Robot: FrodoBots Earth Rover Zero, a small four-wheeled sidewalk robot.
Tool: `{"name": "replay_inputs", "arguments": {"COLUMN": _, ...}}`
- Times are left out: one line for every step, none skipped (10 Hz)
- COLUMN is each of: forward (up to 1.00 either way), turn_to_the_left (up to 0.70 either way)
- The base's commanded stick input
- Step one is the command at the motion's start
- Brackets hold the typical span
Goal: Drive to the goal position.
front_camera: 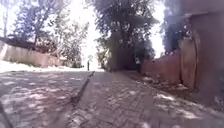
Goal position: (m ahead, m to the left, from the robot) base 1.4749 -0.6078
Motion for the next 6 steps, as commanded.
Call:
{"name": "replay_inputs", "arguments": {"forward": 0.70, "turn_to_the_left": 0.00}}
{"name": "replay_inputs", "arguments": {"forward": 0.70, "turn_to_the_left": 0.00}}
{"name": "replay_inputs", "arguments": {"forward": 0.70, "turn_to_the_left": 0.00}}
{"name": "replay_inputs", "arguments": {"forward": 0.70, "turn_to_the_left": 0.00}}
{"name": "replay_inputs", "arguments": {"forward": 0.70, "turn_to_the_left": 0.00}}
{"name": "replay_inputs", "arguments": {"forward": 0.70, "turn_to_the_left": 0.00}}
